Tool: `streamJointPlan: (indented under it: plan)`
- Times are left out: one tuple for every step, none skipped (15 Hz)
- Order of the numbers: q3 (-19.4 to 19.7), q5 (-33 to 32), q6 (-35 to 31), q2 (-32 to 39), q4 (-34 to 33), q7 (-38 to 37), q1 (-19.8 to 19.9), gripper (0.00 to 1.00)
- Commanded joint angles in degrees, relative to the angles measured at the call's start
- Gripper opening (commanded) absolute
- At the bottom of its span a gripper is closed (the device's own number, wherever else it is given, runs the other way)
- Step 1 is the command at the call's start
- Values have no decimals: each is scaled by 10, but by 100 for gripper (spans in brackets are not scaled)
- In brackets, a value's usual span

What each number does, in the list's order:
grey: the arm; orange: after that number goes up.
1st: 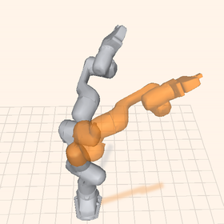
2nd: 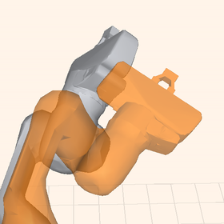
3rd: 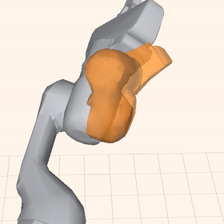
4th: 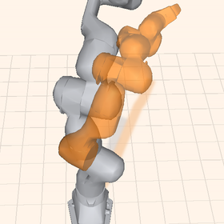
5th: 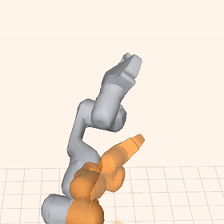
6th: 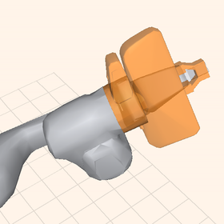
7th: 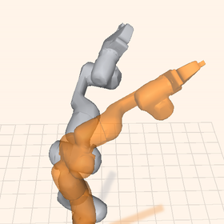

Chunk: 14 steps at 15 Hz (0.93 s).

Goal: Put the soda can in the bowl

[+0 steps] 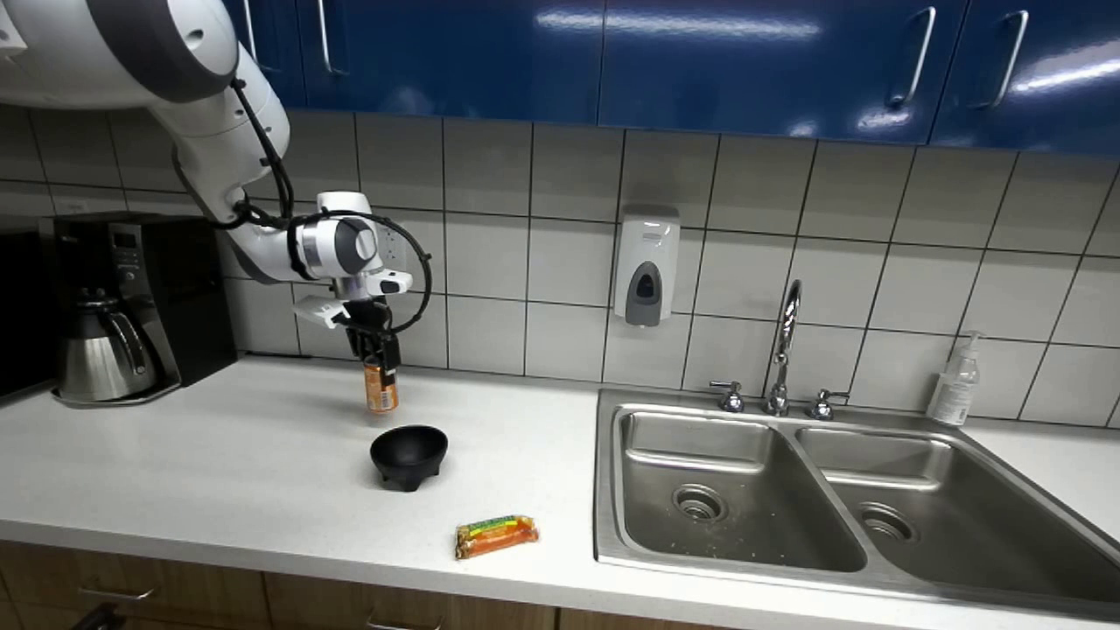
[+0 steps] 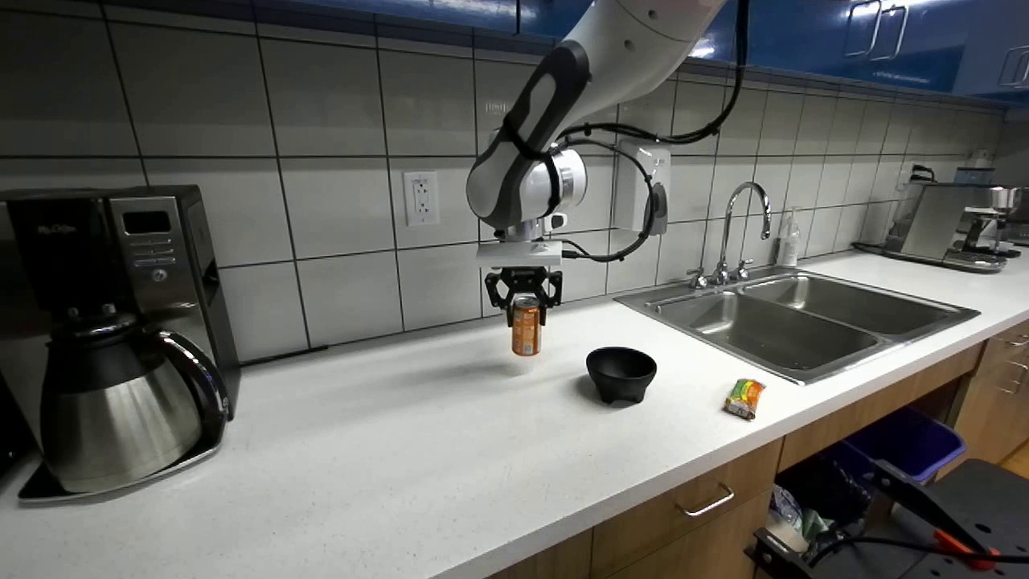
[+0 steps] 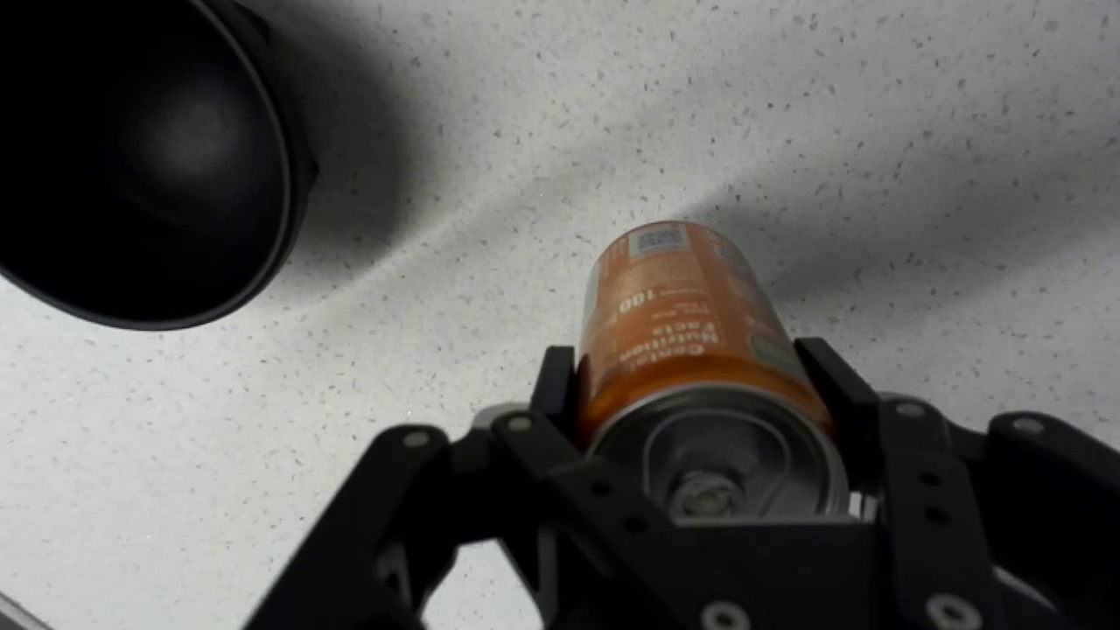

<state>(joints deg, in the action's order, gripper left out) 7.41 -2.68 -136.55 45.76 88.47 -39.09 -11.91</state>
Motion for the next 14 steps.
streamJointPlan:
  plan:
    - [7,2,-14,-59,59,-11,0,39]
    - [12,-1,-17,-69,70,-14,-1,39]
    - [15,-2,-19,-79,82,-13,0,39]
    - [18,-4,-21,-89,93,-14,1,39]
    - [23,-6,-25,-99,107,-15,2,39]
    - [28,-9,-30,-109,121,-17,2,39]
    - [31,-10,-33,-118,133,-16,3,39]
    - [34,-11,-37,-127,146,-15,4,39]
    - [38,-13,-43,-136,160,-14,4,39]
    - [41,-16,-48,-145,175,-14,4,39]
    - [43,-19,-53,-152,188,-15,2,39]
    - [47,-26,-58,-161,203,-17,-1,39]
    - [48,-30,-62,-168,216,-16,-1,39]
    - [48,-35,-68,-177,230,-16,-2,39]
